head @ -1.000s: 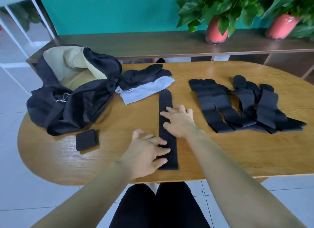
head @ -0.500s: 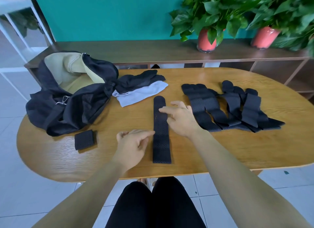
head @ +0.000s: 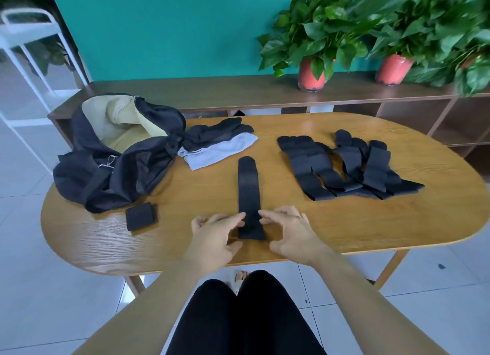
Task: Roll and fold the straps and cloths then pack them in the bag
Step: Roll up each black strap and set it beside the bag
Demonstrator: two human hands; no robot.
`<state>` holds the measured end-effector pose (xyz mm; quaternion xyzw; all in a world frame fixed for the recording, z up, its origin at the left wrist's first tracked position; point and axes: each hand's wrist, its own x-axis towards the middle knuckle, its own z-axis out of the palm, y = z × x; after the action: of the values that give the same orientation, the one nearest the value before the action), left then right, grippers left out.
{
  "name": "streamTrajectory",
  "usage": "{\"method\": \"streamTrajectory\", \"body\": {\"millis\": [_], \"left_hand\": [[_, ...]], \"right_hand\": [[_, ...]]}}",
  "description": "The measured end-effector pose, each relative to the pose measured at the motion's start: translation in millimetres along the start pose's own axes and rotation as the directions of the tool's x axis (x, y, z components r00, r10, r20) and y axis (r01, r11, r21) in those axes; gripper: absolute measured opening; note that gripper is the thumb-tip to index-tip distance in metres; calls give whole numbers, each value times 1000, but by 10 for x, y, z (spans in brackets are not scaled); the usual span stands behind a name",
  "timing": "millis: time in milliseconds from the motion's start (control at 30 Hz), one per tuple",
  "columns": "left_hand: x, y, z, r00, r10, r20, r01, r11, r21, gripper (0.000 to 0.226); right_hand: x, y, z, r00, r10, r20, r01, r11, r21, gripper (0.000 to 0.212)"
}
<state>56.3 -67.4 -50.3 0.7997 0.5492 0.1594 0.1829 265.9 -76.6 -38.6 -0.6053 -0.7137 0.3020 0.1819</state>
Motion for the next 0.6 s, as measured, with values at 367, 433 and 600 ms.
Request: {"method": "streamTrajectory", "body": {"millis": [367,433,600], "left_hand": [[261,160,66,936,-281,-211,265,959,-105,14],[301,161,82,930,-296,-216,285,955,-78,14],[383,138,102,926,-313,-213,320,948,-2,28]], "right_hand": [[313,-79,187,926,17,-378,-42,997,-58,36],[368,-86,234,908,61,-415,-92,994,-56,32],[433,-80,312,877,99,-471,-156,984,-84,27]]}}
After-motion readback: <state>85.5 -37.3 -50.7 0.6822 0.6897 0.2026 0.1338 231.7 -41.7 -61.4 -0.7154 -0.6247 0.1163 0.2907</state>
